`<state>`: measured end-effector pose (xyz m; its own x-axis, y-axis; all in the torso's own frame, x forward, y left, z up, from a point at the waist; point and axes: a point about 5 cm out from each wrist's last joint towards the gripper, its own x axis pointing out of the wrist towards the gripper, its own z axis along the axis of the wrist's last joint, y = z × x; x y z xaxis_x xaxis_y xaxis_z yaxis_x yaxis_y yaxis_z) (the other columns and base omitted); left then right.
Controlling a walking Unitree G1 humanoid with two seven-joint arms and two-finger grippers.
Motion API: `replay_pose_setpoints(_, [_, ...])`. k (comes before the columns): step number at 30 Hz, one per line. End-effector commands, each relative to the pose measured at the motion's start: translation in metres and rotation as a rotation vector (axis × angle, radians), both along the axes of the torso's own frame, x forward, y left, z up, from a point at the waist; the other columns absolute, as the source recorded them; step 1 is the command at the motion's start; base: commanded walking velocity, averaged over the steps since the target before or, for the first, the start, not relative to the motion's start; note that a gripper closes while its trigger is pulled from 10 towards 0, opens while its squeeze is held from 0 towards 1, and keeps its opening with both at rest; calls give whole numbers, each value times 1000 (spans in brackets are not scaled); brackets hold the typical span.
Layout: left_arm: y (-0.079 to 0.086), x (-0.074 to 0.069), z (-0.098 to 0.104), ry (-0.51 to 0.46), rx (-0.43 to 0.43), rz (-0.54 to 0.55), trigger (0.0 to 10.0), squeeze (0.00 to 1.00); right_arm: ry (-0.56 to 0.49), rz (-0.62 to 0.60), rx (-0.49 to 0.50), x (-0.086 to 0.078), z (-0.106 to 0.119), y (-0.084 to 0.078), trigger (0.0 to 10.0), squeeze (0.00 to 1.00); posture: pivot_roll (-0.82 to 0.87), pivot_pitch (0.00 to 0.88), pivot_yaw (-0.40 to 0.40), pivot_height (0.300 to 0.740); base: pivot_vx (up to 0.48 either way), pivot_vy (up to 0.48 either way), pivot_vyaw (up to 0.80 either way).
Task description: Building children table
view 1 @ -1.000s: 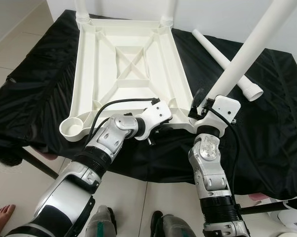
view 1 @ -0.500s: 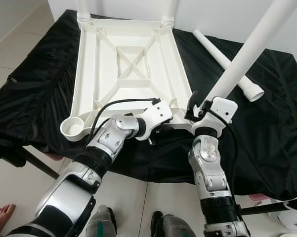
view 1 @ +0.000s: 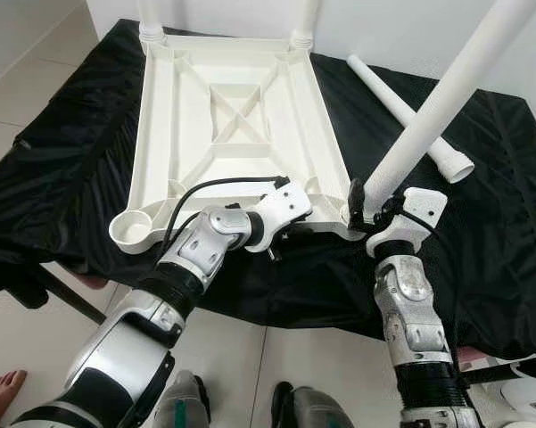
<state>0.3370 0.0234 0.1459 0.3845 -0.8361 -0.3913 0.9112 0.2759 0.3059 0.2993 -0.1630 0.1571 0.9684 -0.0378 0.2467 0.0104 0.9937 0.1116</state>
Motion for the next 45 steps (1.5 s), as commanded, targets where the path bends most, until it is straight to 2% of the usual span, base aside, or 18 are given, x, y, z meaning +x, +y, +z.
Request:
replay_pose_setpoints(1, [1,1,-3,0,37,-4,10000,0,16,32,-16,2,-2,-9,10000,0,19,81,-64,740,0,0,0])
replay_pose_setpoints(13, [1,2,-3,-2,34,-1,10000,0,23,152,-55,6,1,-16,10000,0,19,81,-69,740,0,0,0])
replay_pose_setpoints(16, [1,2,-3,-2,33,1,10000,0,22,266,-89,9,4,-21,10000,0,22,80,-68,740,0,0,0])
replay_pose_setpoints(19, [1,2,-3,-3,32,1,10000,0,20,286,-94,10,5,-22,10000,0,22,80,-68,740,0,0,0])
replay_pose_setpoints(24, [1,2,-3,-3,35,-3,10000,0,12,407,-131,12,10,-29,10000,0,20,81,-64,740,0,0,0])
replay_pose_setpoints(41, [0,1,-5,-2,37,-13,10000,0,37,561,-226,18,16,-48,10000,0,19,77,-56,740,0,0,0])
replay_pose_setpoints(45, [-1,1,-5,-1,38,-17,10000,0,69,627,-264,19,15,-56,10000,0,17,80,-52,740,0,0,0])
